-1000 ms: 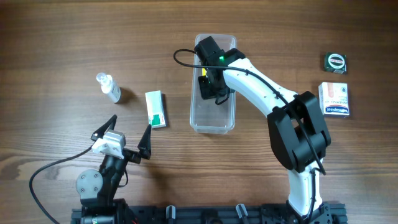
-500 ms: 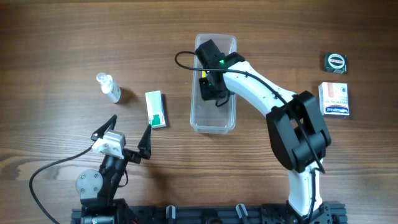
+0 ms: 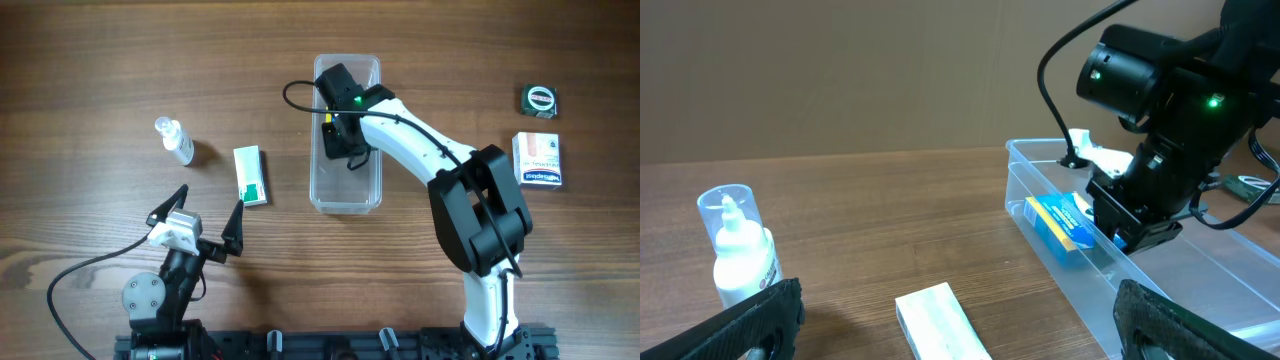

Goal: Pack container
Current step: 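Lower the VapoDrops box into the container and open the right gripper, then move the right gripper to the white bandage box and grasp it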

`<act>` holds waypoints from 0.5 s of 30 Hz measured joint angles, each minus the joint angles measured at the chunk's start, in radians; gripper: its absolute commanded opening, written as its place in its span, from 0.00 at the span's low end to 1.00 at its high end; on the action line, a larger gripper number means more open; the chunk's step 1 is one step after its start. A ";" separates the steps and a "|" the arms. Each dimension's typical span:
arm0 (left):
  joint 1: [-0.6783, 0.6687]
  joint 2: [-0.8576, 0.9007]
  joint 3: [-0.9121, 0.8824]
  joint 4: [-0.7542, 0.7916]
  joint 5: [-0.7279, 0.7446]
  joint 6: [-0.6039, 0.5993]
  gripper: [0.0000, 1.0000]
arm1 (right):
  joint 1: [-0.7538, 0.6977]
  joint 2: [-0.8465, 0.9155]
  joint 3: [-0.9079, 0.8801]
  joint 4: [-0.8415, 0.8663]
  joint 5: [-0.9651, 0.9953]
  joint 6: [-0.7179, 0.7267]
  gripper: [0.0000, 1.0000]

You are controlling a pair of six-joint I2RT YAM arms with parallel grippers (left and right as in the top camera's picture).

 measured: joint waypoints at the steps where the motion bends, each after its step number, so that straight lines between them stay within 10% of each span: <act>1: 0.000 0.000 0.000 0.000 0.000 0.000 1.00 | 0.000 0.000 0.008 -0.005 0.002 0.000 0.04; 12: 0.000 0.000 0.000 0.000 0.000 0.000 1.00 | 0.000 -0.008 0.122 -0.146 0.015 -0.011 0.15; 15: 0.000 0.000 0.000 0.000 0.000 0.000 1.00 | -0.002 -0.058 0.188 -0.251 0.029 -0.018 0.44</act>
